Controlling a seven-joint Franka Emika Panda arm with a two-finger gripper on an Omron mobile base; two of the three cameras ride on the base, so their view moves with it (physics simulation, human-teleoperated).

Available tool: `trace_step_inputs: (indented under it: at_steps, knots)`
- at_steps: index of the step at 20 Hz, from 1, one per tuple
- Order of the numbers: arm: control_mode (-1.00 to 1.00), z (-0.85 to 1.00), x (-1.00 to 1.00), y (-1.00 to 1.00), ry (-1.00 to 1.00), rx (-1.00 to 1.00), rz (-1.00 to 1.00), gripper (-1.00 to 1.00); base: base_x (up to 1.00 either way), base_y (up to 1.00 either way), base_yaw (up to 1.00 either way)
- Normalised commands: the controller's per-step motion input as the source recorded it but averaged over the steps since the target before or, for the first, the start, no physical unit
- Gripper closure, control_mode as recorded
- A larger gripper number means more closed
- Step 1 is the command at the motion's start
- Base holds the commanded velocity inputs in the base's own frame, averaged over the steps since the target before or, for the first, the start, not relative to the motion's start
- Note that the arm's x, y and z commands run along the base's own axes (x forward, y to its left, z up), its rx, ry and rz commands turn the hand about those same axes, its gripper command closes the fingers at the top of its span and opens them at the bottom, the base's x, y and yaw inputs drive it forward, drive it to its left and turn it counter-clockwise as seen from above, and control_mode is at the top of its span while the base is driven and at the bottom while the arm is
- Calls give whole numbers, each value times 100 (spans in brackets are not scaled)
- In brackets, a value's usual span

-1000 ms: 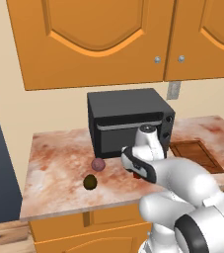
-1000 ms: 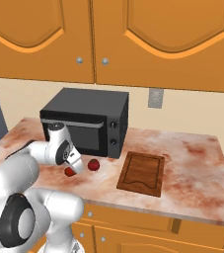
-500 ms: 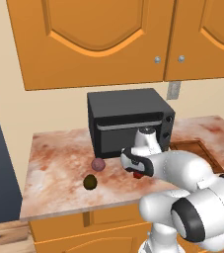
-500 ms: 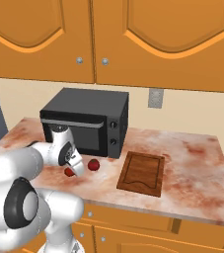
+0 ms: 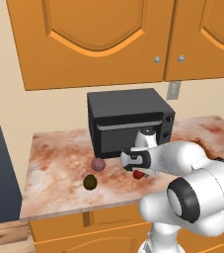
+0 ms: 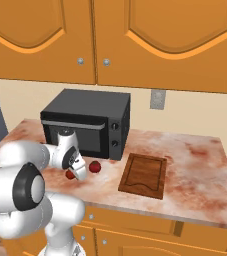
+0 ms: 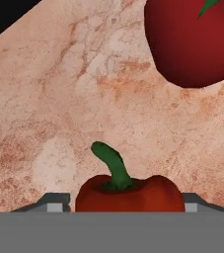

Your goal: Place the avocado, onion, tomato, and bell pepper on the cutting board.

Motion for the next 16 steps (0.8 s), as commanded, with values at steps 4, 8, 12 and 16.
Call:
trace_step_inputs:
  at_steps: [4, 8, 12, 16]
  knots:
    - [-100, 2, -9, 4, -3, 0, 0, 100, 0, 0, 0]
    - [-100, 45, -27, 0, -4, -3, 0, 100, 0, 0, 0]
    - [-100, 56, -21, -2, 0, -3, -2, 100, 0, 0, 0]
    - [-100, 50, -2, -9, 1, -2, -4, 100, 0, 0, 0]
